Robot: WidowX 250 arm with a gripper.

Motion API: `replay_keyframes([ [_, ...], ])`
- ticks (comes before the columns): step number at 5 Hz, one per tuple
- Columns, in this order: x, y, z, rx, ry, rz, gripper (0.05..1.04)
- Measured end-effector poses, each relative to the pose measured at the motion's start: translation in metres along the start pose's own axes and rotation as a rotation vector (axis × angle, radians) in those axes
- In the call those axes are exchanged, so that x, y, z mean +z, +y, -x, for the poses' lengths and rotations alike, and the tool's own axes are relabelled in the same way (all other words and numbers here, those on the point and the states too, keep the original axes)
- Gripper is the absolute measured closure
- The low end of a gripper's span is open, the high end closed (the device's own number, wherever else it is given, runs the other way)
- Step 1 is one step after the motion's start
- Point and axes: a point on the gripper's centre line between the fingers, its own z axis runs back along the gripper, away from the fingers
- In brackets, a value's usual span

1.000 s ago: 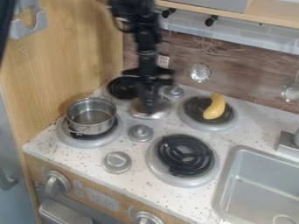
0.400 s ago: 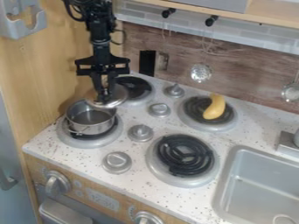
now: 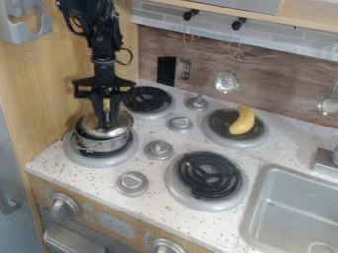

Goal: Put the silver lid to the silver pot on lower left burner of the stove

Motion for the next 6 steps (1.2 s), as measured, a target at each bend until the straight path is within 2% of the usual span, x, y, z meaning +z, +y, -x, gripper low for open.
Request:
replay_keyframes([
  [2,-0.002,0.001,0.008,-0.009,0.017,-0.001,0.843],
  [3,-0.002,0.002,0.008,0.014,0.018,-0.009,0.782],
  [4,0.001,0.004,0.008,0.021,0.011,-0.022,0.490],
  [5,0.025,-0.005,0.008,-0.013,-0.056,-0.004,0.183],
  [6,0.043,-0.012,0.009,-0.040,-0.092,0.021,0.059],
])
